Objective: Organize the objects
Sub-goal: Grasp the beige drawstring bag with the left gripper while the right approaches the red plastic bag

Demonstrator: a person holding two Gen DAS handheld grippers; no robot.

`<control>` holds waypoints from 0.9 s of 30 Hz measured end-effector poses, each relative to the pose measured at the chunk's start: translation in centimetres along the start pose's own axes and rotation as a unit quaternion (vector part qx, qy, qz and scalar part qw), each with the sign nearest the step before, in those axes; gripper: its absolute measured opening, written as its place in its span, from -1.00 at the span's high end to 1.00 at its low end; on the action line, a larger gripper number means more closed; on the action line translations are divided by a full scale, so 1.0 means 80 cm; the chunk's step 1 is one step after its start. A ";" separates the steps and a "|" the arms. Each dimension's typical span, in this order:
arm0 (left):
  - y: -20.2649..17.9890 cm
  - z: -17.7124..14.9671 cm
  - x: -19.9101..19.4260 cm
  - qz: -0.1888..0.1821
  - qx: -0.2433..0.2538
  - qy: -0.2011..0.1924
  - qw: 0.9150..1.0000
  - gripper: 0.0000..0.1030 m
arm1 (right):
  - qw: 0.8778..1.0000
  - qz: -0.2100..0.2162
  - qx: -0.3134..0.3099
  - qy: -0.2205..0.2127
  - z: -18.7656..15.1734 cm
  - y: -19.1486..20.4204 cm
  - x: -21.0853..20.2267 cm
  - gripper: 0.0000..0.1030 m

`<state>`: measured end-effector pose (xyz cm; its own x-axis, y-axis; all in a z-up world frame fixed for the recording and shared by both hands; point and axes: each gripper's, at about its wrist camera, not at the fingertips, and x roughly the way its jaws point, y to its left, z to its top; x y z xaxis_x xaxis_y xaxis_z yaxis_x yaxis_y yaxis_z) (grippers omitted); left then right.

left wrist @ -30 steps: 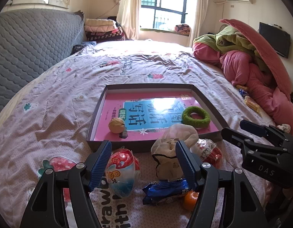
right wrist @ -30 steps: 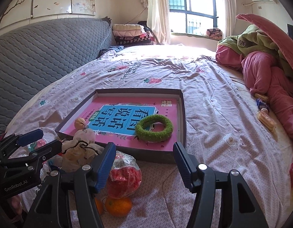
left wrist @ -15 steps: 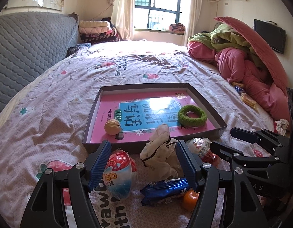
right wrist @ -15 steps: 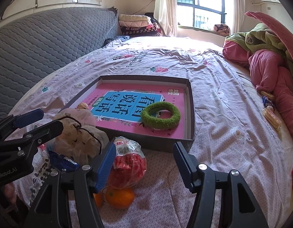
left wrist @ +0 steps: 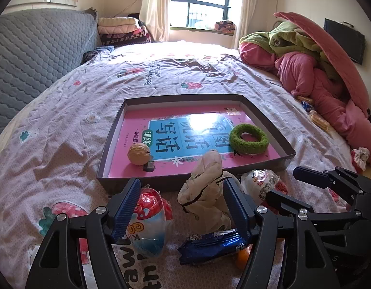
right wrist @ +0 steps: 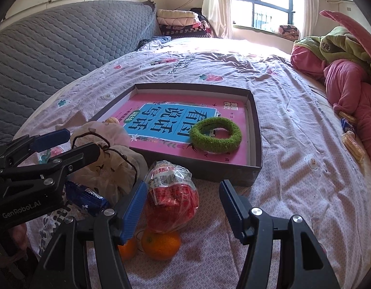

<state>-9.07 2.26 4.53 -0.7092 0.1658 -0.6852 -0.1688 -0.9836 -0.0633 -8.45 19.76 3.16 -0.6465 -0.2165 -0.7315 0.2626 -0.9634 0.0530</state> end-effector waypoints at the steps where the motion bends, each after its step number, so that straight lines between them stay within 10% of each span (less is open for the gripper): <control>1: 0.000 0.000 0.002 0.000 0.000 0.001 1.000 -0.40 | 1.000 0.001 -0.001 0.001 0.000 0.001 0.001 -0.20; 27: 0.000 0.005 0.027 -0.007 -0.005 0.021 1.000 -0.28 | 0.999 0.005 0.005 0.040 -0.003 0.009 0.037 -0.20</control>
<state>-10.91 2.67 3.35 -0.6771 0.1774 -0.7142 -0.1718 -0.9818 -0.0810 -10.01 18.42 0.86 -0.5847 -0.2131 -0.7828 0.2619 -0.9628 0.0664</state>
